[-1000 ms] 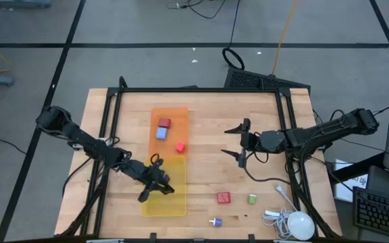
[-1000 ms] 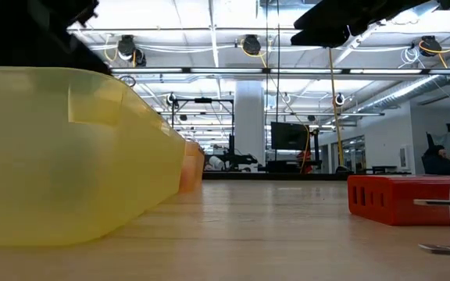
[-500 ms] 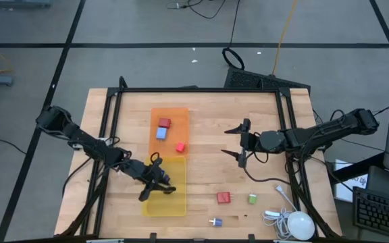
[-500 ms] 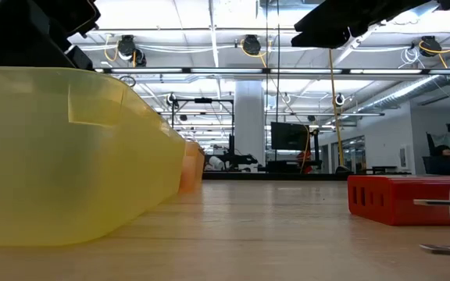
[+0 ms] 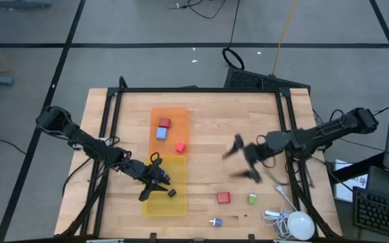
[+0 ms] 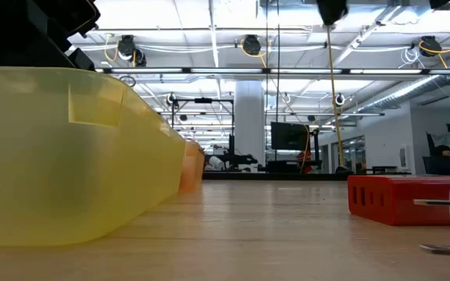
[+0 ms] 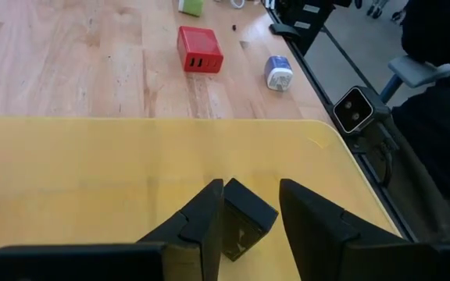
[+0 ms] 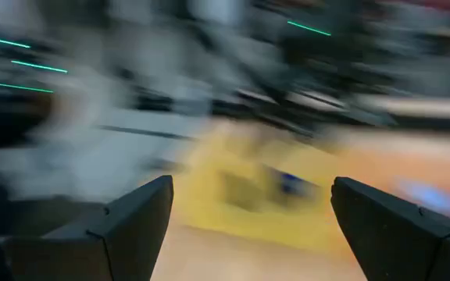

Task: Sort adapters and digital timers
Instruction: Put the green adapter into the orange bin

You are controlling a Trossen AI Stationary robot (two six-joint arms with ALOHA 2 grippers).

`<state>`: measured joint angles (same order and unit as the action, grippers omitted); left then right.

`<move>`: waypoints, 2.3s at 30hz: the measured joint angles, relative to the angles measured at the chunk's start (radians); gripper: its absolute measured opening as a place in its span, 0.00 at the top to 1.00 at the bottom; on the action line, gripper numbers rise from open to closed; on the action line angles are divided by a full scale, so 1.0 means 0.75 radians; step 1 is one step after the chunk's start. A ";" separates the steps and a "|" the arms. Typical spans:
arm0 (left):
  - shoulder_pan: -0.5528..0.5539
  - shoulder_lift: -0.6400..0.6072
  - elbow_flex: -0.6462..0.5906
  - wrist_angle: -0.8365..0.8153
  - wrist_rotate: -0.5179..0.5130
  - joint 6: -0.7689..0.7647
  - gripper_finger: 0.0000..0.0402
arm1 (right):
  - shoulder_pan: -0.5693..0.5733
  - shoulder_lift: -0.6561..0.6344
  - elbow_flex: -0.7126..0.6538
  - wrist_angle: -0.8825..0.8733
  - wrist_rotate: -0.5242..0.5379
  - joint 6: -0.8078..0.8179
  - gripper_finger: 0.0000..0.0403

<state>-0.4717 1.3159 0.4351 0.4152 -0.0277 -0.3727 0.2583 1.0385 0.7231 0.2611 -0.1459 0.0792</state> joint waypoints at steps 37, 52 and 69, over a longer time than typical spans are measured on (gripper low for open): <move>0.003 0.000 -0.001 0.221 -0.349 -0.349 0.68 | 0.884 0.598 0.298 -1.110 0.879 0.997 0.17; 0.003 0.000 -0.001 0.221 -0.349 -0.353 0.68 | 0.862 0.655 0.125 -0.967 0.641 1.148 0.19; 0.003 0.000 -0.001 0.220 -0.349 -0.352 0.68 | 0.860 0.652 0.125 -0.963 0.539 1.100 0.64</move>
<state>-0.4698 1.3159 0.4347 0.5804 -0.2897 -0.6369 0.9035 1.5279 0.8169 -0.4612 0.2584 0.9042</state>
